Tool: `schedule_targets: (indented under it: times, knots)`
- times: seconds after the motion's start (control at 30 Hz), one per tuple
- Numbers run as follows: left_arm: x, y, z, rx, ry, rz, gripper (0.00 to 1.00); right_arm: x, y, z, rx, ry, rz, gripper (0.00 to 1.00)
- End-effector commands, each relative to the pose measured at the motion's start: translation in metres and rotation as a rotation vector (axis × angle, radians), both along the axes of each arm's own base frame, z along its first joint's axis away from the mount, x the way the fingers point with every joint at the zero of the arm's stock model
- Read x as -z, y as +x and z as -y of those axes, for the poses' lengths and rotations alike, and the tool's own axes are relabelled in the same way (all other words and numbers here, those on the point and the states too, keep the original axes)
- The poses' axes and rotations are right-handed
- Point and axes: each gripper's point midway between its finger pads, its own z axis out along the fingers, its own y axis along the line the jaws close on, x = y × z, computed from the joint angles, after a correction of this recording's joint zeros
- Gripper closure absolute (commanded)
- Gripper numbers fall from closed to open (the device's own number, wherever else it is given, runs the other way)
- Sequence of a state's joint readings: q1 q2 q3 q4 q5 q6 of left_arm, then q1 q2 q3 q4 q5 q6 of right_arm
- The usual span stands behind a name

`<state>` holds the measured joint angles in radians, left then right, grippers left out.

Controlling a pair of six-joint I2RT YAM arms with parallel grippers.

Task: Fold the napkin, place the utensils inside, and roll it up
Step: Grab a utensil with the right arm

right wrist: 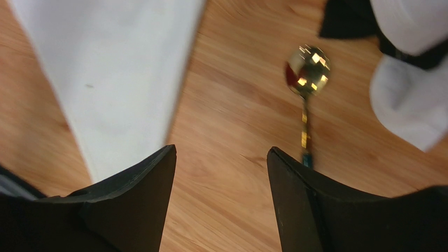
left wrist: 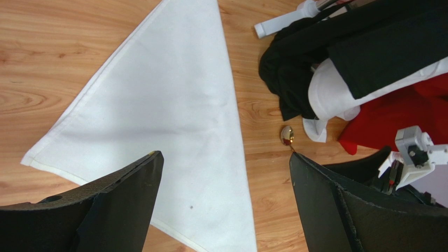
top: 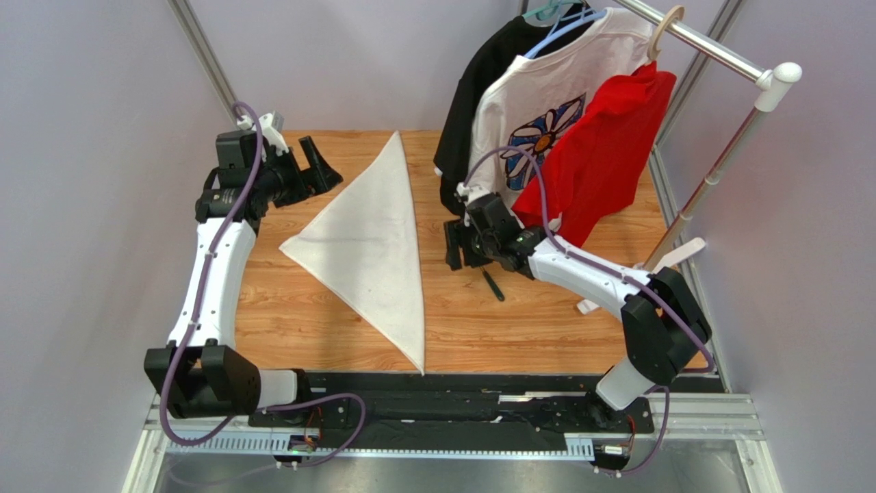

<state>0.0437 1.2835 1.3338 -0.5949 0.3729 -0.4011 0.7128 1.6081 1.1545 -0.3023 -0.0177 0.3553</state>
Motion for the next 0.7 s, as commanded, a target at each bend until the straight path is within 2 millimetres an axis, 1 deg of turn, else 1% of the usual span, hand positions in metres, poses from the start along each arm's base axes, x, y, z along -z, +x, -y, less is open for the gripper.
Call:
schedule_targets:
  times: [0.0, 0.07, 0.1, 0.13, 0.17, 0.2, 0.23, 0.27, 0.4, 0.47, 0.63, 0.67]
  knots:
    - [-0.004, 0.004, -0.003, 0.043, 0.049, -0.002, 0.01, 0.022, -0.006, 0.081, 0.122, -0.297, 0.053, 0.32]
    - [-0.002, 0.008, -0.011, 0.029, 0.094, 0.004, 0.01, 0.029, -0.005, 0.096, 0.131, -0.346, 0.048, 0.32]
    - [0.0, 0.011, -0.018, 0.0, 0.126, 0.005, 0.01, 0.033, -0.002, 0.108, 0.157, -0.379, 0.038, 0.32]
    - [0.003, 0.012, -0.022, -0.004, 0.155, 0.007, 0.01, 0.035, -0.001, 0.112, 0.16, -0.396, 0.033, 0.33]
    - [0.007, 0.012, -0.025, -0.009, 0.172, 0.003, 0.01, 0.042, 0.001, 0.115, 0.154, -0.412, 0.012, 0.34]
    - [0.012, 0.012, -0.029, -0.028, 0.191, -0.005, 0.01, 0.047, -0.001, 0.115, 0.139, -0.415, -0.009, 0.35]
    - [0.014, 0.012, -0.032, -0.035, 0.196, -0.005, 0.01, 0.047, 0.002, 0.114, 0.134, -0.423, -0.008, 0.36]
    - [0.02, 0.011, -0.032, -0.035, 0.193, -0.01, 0.01, 0.056, 0.001, 0.115, 0.12, -0.445, -0.032, 0.37]
    - [0.021, 0.007, -0.027, -0.019, 0.162, -0.008, 0.01, 0.071, -0.002, 0.112, 0.082, -0.464, -0.069, 0.43]
    - [0.024, 0.005, -0.027, -0.018, 0.161, -0.011, 0.01, 0.076, -0.004, 0.111, 0.062, -0.462, -0.074, 0.44]
    - [0.026, 0.004, -0.031, -0.031, 0.174, -0.022, 0.01, 0.085, -0.012, 0.099, 0.004, -0.402, -0.09, 0.44]
    - [0.027, 0.004, -0.031, -0.034, 0.174, -0.024, 0.01, 0.09, -0.016, 0.096, -0.018, -0.387, -0.104, 0.45]
